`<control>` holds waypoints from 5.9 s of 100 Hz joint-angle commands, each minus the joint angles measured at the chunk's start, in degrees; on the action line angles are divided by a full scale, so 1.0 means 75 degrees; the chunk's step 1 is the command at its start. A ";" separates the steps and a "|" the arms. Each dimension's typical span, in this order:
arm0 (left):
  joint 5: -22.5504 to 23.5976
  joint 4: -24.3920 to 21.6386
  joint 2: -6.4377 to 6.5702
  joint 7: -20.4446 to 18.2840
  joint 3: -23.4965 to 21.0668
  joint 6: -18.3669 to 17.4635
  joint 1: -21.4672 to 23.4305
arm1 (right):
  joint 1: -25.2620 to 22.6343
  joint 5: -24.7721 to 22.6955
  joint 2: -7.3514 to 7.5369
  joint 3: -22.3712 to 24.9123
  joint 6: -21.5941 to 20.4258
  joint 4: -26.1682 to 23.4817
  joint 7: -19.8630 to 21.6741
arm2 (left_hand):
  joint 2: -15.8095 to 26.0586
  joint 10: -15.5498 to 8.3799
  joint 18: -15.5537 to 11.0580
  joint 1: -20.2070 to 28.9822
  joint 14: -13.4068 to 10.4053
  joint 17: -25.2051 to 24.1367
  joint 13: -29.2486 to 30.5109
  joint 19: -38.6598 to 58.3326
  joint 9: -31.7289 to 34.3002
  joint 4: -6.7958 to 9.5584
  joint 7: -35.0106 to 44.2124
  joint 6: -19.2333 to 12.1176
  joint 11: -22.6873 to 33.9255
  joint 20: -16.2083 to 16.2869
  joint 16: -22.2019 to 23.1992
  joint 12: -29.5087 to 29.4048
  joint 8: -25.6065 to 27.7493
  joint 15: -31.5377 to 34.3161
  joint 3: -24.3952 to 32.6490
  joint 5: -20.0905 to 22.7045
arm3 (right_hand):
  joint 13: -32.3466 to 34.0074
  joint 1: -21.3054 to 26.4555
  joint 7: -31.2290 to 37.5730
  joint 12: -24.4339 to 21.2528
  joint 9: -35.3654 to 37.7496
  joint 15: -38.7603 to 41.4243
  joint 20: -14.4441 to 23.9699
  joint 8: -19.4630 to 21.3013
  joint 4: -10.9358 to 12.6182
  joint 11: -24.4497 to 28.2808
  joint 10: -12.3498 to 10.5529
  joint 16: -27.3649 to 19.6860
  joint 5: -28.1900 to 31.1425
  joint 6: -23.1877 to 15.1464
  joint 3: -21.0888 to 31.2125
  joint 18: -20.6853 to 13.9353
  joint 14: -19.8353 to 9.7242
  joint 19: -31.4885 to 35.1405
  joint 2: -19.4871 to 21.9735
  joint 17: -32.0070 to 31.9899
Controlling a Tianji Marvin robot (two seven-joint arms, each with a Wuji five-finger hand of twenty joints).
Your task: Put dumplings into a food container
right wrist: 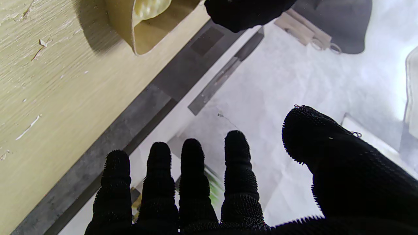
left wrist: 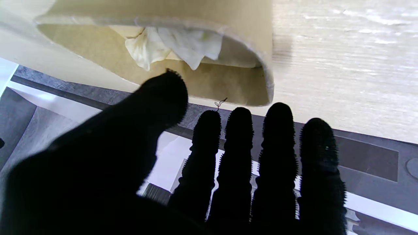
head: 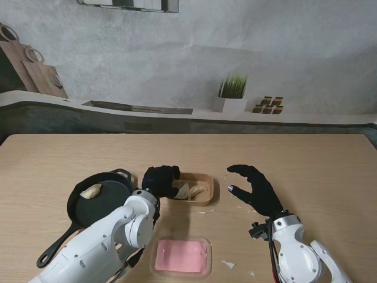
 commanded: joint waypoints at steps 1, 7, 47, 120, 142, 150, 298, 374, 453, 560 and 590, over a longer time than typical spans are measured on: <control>0.0159 -0.0366 0.0108 -0.0254 -0.0208 -0.0012 0.0170 | -0.0022 -0.0018 -0.0066 -0.0029 -0.0018 -0.0009 0.0068 | 0.0124 -0.0033 -0.0104 -0.0207 0.0126 -0.0295 -0.0389 -0.0253 -0.0338 0.0199 -0.0385 0.0184 -0.0209 0.0063 -0.0145 -0.0187 -0.0288 -0.0163 -0.0154 -0.0213 | 0.0102 -0.0121 0.0071 0.0054 0.0067 0.0062 0.0089 0.0032 0.0274 0.0181 0.0038 0.0065 0.0030 -0.0069 0.0039 0.0031 0.0030 0.0105 0.0130 0.0071; 0.0464 -0.0686 0.0243 -0.0485 -0.0485 -0.0037 0.0378 | -0.0014 -0.0008 -0.0068 -0.0043 0.0019 -0.0007 0.0069 | 0.0230 0.0048 -0.0122 -0.0327 0.0198 -0.0647 -0.0786 -0.0420 -0.0664 0.0196 -0.0863 0.0295 -0.0457 0.0067 -0.0266 -0.0383 -0.0640 -0.0390 -0.0325 -0.0323 | 0.0091 -0.0118 0.0073 0.0054 0.0061 0.0059 0.0087 0.0034 0.0274 0.0178 0.0038 0.0065 0.0031 -0.0067 0.0040 0.0030 0.0035 0.0101 0.0130 0.0060; 0.2389 -0.2296 0.0779 -0.1956 -0.2942 0.0433 0.2211 | 0.0052 0.0046 -0.0069 -0.0148 0.0082 0.0033 0.0096 | 0.0520 0.0601 -0.0030 -0.0705 0.0554 -0.0253 -0.0596 -0.0423 -0.0360 0.0148 -0.1726 0.0982 -0.0915 0.0079 -0.0704 -0.0893 -0.1237 -0.0812 -0.1306 0.0409 | 0.0114 -0.0113 0.0085 0.0063 0.0106 0.0071 0.0088 0.0042 0.0280 0.0193 0.0056 0.0071 0.0077 -0.0031 0.0047 0.0036 0.0038 0.0112 0.0141 0.0057; 0.3313 -0.2039 0.0945 -0.3268 -0.4482 0.1227 0.2830 | 0.0106 0.0016 -0.0062 -0.0248 0.0207 0.0033 0.0126 | 0.1035 0.0879 0.0381 -0.0551 0.0894 -0.0525 -0.0836 -0.1007 -0.0332 0.0203 -0.2866 0.1212 -0.1563 -0.0182 -0.1304 -0.1549 -0.1714 -0.1650 -0.1831 0.0906 | 0.0085 -0.0134 0.0067 0.0061 0.0100 0.0070 0.0087 0.0043 0.0271 0.0175 0.0064 0.0072 0.0081 -0.0026 0.0005 0.0021 0.0070 0.0117 0.0138 0.0038; 0.3015 -0.1641 0.0933 -0.3015 -0.4298 0.1383 0.2577 | 0.0129 -0.0018 -0.0063 -0.0282 0.0221 0.0056 0.0110 | 0.1024 0.0857 0.0362 -0.0562 0.0875 -0.0556 -0.0918 -0.1008 -0.0426 0.0204 -0.2907 0.1188 -0.1548 -0.0177 -0.1328 -0.1566 -0.1719 -0.1652 -0.1807 0.0818 | 0.0099 -0.0140 0.0065 0.0063 0.0108 0.0079 0.0088 0.0044 0.0272 0.0179 0.0062 0.0075 0.0081 -0.0029 -0.0006 0.0033 0.0074 0.0121 0.0145 0.0049; 0.2941 -0.1530 0.0921 -0.2877 -0.4231 0.1420 0.2507 | 0.0149 0.0005 -0.0065 -0.0302 0.0254 0.0079 0.0118 | 0.1001 0.0863 0.0344 -0.0541 0.0883 -0.0534 -0.0897 -0.0994 -0.0415 0.0211 -0.2873 0.1185 -0.1526 -0.0171 -0.1326 -0.1566 -0.1704 -0.1630 -0.1760 0.0825 | 0.0087 -0.0139 0.0064 0.0062 0.0095 0.0076 0.0087 0.0044 0.0272 0.0176 0.0063 0.0074 0.0075 -0.0030 -0.0009 0.0019 0.0077 0.0118 0.0154 0.0041; 0.3359 -0.1307 0.1134 -0.4764 -0.3017 0.2163 0.1828 | 0.0099 0.0058 -0.0076 -0.0216 0.0240 0.0057 0.0091 | 0.0103 0.0293 -0.0653 0.0472 0.0181 -0.0303 -0.0747 -0.0358 -0.0845 0.0160 -0.1846 0.0546 -0.0745 0.0044 -0.0569 -0.0810 -0.1177 -0.0607 -0.0380 0.0172 | 0.0092 -0.0131 0.0071 0.0067 0.0079 0.0100 0.0095 0.0050 0.0279 0.0192 0.0056 0.0083 0.0067 -0.0029 0.0021 0.0025 0.0093 0.0124 0.0172 0.0042; 0.3259 -0.0583 0.1201 -0.4750 -0.2173 0.2422 0.1279 | 0.0082 0.0030 -0.0072 -0.0211 0.0258 0.0044 0.0093 | -0.0119 -0.0424 -0.0795 0.1285 -0.0420 0.0997 -0.0017 0.0097 -0.0480 -0.0103 0.1058 -0.0198 0.0850 -0.0241 0.0918 0.1228 0.1185 0.1069 0.0155 -0.0398 | 0.0144 -0.0126 0.0076 0.0071 0.0096 0.0166 0.0120 0.0051 0.0282 0.0204 0.0058 0.0114 0.0082 -0.0033 0.0022 0.0078 0.0148 0.0163 0.0171 0.0096; 0.2450 0.0192 0.1049 -0.3212 -0.1808 0.2495 0.1017 | 0.0094 0.0056 -0.0070 -0.0235 0.0326 0.0029 0.0126 | 0.0049 -0.0189 0.0182 0.2199 0.0120 0.2013 0.1759 0.0797 0.2316 -0.0445 0.1852 -0.0852 -0.0890 -0.0186 0.0608 0.2665 0.0295 0.1069 -0.0860 0.1247 | 0.0231 -0.0132 0.0067 0.0066 0.0147 0.0230 0.0191 0.0050 0.0285 0.0189 0.0095 0.0145 0.0134 -0.0015 0.0082 0.0166 0.0234 0.0259 0.0219 0.0227; 0.2118 -0.2076 0.0633 -0.0953 -0.4070 0.0698 0.2892 | 0.0100 0.0061 -0.0068 -0.0215 0.0222 0.0063 0.0126 | -0.1294 -0.0084 0.0713 0.2236 0.0279 0.3454 0.3232 0.0094 0.3261 0.0117 0.1841 -0.1017 -0.1331 -0.0500 0.1035 0.2819 0.0317 -0.0137 0.0535 0.2283 | 0.0227 -0.0135 0.0058 0.0071 0.0153 0.0225 0.0195 0.0053 0.0284 0.0189 0.0089 0.0146 0.0136 -0.0007 0.0087 0.0171 0.0226 0.0252 0.0225 0.0245; 0.1365 -0.3007 0.0529 -0.0854 -0.3739 -0.0057 0.2927 | 0.0085 0.0030 -0.0073 -0.0187 0.0180 0.0059 0.0086 | -0.1191 -0.0105 0.0697 0.2241 0.0242 0.3414 0.3205 0.0041 0.3244 0.0099 0.1776 -0.1034 -0.1412 -0.0455 0.1106 0.2867 0.0348 -0.0219 0.0444 0.2267 | 0.0236 -0.0134 0.0062 0.0072 0.0162 0.0226 0.0196 0.0054 0.0283 0.0190 0.0098 0.0146 0.0141 -0.0018 0.0085 0.0186 0.0221 0.0253 0.0215 0.0249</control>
